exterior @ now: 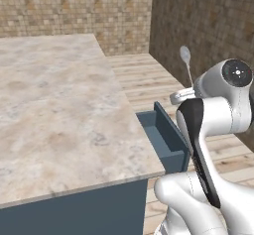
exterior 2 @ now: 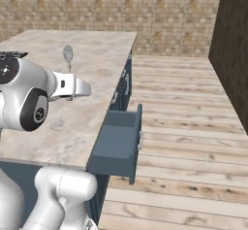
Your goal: Organize the utensils by type. Pick up the wooden spoons from the counter and place them in the open cabinet. Then pick up the metallic utensils from the counter and place them in the open drawer.
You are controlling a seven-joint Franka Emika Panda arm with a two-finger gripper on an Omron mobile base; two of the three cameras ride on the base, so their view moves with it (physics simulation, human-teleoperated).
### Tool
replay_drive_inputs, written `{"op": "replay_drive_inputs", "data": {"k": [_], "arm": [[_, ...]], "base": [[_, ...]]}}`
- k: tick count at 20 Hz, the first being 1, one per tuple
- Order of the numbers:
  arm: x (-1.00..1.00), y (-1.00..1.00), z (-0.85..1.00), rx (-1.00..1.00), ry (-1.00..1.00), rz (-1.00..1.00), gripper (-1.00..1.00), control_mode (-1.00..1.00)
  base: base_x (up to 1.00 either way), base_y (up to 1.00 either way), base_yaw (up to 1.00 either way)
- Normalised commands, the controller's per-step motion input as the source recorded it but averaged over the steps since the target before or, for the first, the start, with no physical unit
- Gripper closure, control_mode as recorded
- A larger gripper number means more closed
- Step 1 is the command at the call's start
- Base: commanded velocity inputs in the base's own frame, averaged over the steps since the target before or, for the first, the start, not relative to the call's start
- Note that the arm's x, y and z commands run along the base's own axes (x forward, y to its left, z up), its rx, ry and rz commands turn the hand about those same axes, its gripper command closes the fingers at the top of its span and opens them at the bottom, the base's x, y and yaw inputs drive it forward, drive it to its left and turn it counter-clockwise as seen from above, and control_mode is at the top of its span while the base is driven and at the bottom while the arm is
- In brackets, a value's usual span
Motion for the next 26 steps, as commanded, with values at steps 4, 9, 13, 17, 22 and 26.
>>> {"op": "replay_drive_inputs", "data": {"k": [4, 9, 13, 17, 22, 26], "arm": [[0.16, -0.16, -0.12, 0.00, 0.11, 0.00, 1.00, -1.00], [0.34, -0.18, -0.26, 0.02, 0.22, 0.00, 1.00, -1.00], [0.39, -0.16, -0.31, 0.04, 0.18, 0.00, 1.00, -1.00], [0.43, -0.14, -0.39, 0.00, 0.19, 0.00, 1.00, -1.00], [0.55, -0.16, -0.50, 0.00, 0.24, 0.00, 1.00, -1.00], [0.60, -0.17, -0.69, -0.01, 0.18, 0.00, 1.00, -1.00]], "base": [[0.04, -0.03, 0.00], [0.00, 0.00, 0.00], [0.00, 0.00, 0.00], [0.00, 0.00, 0.00], [0.00, 0.00, 0.00], [0.00, 0.00, 0.00]]}}
